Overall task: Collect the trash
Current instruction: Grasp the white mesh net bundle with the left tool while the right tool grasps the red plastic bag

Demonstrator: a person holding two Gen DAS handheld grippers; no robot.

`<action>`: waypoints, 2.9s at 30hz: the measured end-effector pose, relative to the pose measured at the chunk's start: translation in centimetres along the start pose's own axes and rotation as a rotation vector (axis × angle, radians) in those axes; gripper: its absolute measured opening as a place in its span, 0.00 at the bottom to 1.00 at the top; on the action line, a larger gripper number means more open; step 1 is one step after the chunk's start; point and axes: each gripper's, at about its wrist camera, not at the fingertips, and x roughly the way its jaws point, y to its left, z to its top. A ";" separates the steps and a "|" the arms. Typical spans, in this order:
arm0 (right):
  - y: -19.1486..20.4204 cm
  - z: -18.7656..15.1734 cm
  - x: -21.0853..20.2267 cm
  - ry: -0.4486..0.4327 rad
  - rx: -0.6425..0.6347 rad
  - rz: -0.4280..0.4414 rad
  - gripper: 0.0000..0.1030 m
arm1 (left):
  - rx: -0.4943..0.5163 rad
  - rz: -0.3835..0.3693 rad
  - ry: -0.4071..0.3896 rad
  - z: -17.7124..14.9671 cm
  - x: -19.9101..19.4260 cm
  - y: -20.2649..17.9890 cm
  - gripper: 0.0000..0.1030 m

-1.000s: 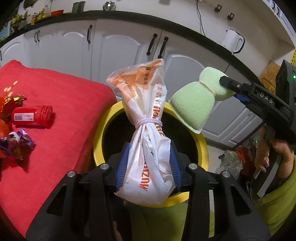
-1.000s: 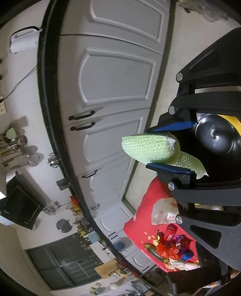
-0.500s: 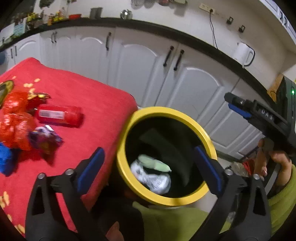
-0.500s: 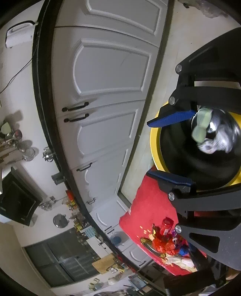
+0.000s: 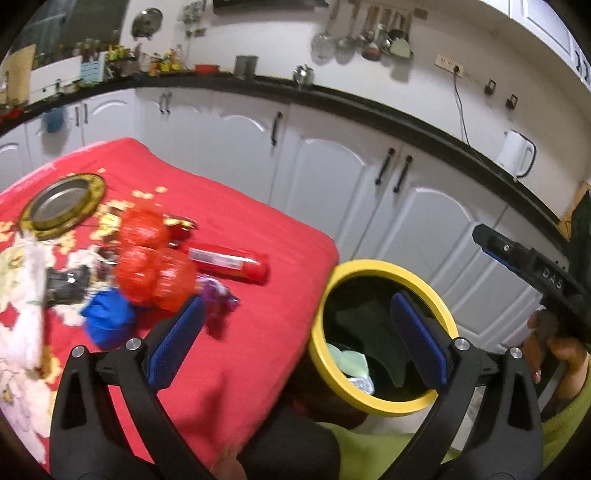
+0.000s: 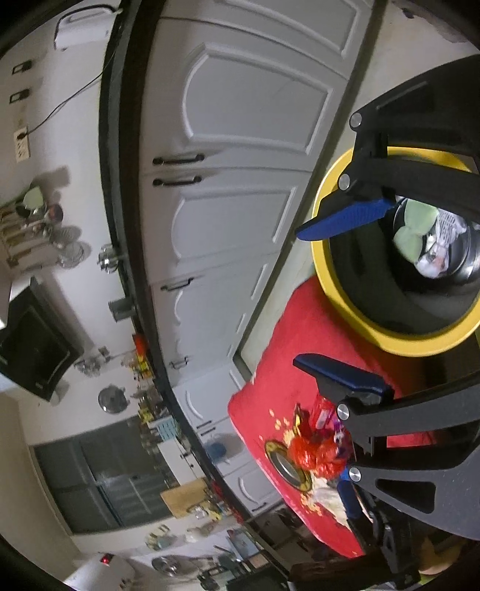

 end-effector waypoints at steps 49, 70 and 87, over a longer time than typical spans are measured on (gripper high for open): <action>23.2 -0.6 10.4 0.234 -0.346 0.356 0.72 | -0.251 0.335 -0.056 -0.2 -8.9 20.4 0.89; 25.0 -3.6 20.0 0.423 -0.359 0.298 0.55 | -0.322 0.248 0.153 -3.2 -2.5 23.1 0.63; 25.3 -2.3 15.7 0.335 -0.328 0.406 0.34 | -0.284 0.219 0.084 -1.5 -5.3 21.5 0.17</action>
